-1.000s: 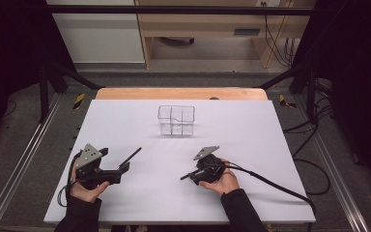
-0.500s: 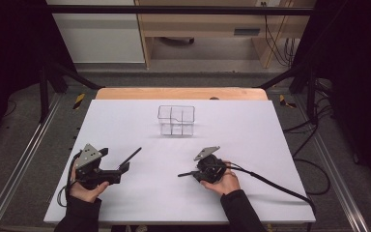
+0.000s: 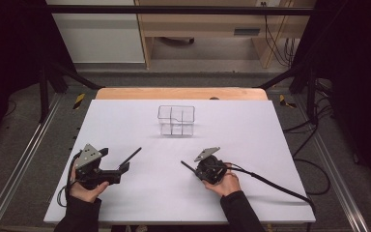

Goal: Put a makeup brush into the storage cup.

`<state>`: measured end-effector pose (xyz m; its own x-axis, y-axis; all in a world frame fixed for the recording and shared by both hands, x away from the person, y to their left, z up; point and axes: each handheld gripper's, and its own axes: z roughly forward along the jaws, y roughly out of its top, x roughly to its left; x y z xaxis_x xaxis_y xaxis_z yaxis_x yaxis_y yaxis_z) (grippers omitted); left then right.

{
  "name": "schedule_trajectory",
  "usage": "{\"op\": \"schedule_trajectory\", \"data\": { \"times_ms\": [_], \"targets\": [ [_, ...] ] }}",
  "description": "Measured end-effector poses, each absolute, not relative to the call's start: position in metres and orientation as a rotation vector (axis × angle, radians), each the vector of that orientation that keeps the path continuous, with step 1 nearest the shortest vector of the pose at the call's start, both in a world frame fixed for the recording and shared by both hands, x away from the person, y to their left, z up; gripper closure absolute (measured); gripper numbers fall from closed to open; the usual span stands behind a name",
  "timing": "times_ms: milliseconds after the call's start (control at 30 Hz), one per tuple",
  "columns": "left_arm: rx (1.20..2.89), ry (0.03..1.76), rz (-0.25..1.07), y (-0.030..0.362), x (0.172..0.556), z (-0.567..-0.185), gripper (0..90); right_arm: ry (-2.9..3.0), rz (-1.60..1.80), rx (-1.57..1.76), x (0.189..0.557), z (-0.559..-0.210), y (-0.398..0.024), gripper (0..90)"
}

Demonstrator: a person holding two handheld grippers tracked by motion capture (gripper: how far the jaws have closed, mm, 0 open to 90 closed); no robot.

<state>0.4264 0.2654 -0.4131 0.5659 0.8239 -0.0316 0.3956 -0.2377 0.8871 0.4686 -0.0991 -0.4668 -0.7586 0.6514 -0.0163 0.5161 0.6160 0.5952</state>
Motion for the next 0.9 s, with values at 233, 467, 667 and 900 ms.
{"op": "schedule_trajectory", "data": {
  "times_ms": [233,467,667,900],
  "targets": [
    [1.848,0.995,0.563,0.265,0.427,-0.413,4.3,2.601,0.855,0.980,0.468,-0.467,-0.099,80.8],
    [1.847,0.995,0.563,0.266,0.427,-0.413,4.3,2.564,0.900,0.986,0.467,-0.453,-0.103,64.6],
    [1.852,0.996,0.562,0.266,0.427,-0.413,4.3,2.591,0.833,0.988,0.474,-0.435,-0.102,58.2],
    [1.855,0.996,0.560,0.266,0.427,-0.413,4.2,2.696,0.701,1.002,0.482,-0.434,-0.091,55.8]
  ]
}}
